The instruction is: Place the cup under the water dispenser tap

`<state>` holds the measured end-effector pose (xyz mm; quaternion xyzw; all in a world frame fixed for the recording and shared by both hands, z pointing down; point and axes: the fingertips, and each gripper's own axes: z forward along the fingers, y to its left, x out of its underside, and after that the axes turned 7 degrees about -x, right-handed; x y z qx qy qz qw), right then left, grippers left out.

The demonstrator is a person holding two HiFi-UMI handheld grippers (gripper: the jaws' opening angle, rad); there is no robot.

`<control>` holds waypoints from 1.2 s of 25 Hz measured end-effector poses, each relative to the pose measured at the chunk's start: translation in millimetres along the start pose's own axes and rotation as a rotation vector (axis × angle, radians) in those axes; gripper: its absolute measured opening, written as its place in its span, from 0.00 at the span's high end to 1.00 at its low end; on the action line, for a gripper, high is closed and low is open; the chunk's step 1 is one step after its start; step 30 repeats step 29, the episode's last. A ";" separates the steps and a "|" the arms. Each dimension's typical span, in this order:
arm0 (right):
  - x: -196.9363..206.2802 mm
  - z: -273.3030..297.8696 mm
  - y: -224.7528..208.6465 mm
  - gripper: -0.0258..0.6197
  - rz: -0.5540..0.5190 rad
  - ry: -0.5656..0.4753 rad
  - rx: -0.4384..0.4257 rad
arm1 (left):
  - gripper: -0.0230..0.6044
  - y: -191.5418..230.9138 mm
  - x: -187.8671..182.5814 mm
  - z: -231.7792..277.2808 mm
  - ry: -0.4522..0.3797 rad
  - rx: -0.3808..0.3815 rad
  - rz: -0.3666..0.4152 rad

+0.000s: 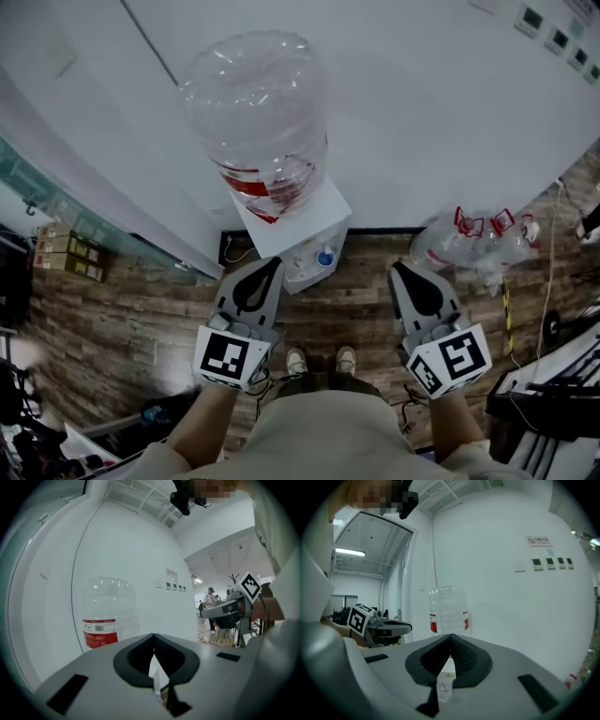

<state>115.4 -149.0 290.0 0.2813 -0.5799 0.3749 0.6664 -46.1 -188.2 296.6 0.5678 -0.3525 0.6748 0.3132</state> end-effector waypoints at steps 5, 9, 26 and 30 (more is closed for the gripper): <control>-28.1 -5.6 15.0 0.95 -0.065 -0.004 -0.037 | 0.96 5.9 -26.3 -13.0 -0.036 -0.004 -0.004; -41.5 -3.4 17.4 0.95 -0.089 -0.018 -0.046 | 0.95 11.4 -35.5 -17.8 -0.049 -0.012 -0.007; -62.0 0.6 20.7 0.95 -0.130 -0.041 -0.044 | 0.95 17.4 -54.3 -23.6 -0.079 -0.007 0.004; -65.4 -1.3 23.5 0.95 -0.135 -0.045 -0.032 | 0.96 18.0 -58.3 -27.0 -0.090 -0.007 0.016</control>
